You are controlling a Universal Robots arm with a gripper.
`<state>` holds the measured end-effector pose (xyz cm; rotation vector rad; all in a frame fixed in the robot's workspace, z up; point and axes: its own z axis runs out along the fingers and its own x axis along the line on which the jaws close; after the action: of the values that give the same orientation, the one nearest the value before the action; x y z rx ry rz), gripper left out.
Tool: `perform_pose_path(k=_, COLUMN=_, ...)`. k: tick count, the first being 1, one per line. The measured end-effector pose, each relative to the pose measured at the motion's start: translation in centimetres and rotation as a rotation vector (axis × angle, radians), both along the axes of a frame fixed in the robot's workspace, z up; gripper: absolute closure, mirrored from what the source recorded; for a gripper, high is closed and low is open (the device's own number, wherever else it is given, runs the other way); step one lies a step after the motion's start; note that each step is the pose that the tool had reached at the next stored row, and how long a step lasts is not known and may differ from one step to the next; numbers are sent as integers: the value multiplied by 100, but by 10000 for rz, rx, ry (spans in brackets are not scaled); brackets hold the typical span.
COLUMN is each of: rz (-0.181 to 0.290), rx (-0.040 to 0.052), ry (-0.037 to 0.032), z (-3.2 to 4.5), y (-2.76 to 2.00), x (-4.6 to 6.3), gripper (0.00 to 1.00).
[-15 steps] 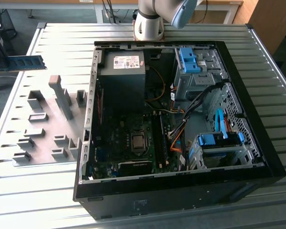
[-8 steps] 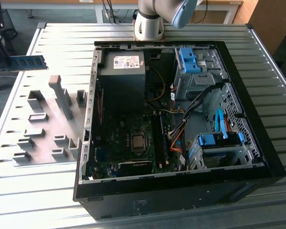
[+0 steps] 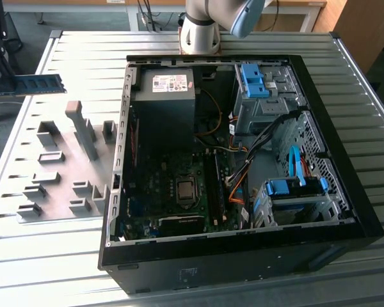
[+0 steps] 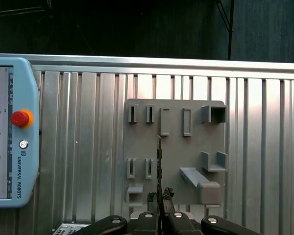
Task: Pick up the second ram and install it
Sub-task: 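Pick up the second ram and move it above second insertion slot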
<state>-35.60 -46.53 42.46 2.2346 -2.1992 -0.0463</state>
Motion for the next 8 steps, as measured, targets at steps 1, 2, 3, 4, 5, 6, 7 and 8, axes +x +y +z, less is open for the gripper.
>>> perform_pose_path(k=1, rz=-1, rx=0, ry=1, z=0, y=0, x=2, gripper=86)
perform_pose_path(k=2, rz=0, rx=0, ry=0, z=0, y=0, x=5, gripper=86)
perform_pose_path(k=3, rz=1, rx=0, ry=0, z=0, y=0, x=9, gripper=86)
perform_pose_path(k=4, rz=1, rx=-1, ry=1, z=1, y=0, x=14, gripper=86)
perform_pose_path(k=5, rz=0, rx=-1, ry=2, z=1, y=0, x=18, gripper=86)
perform_pose_path(k=6, rz=0, rx=0, ry=0, z=0, y=0, x=23, gripper=86)
perform_pose_path(k=7, rz=1, rx=0, ry=0, z=0, y=0, x=29, gripper=86)
perform_pose_path(k=8, rz=0, rx=-1, ry=1, z=1, y=0, x=34, gripper=86)
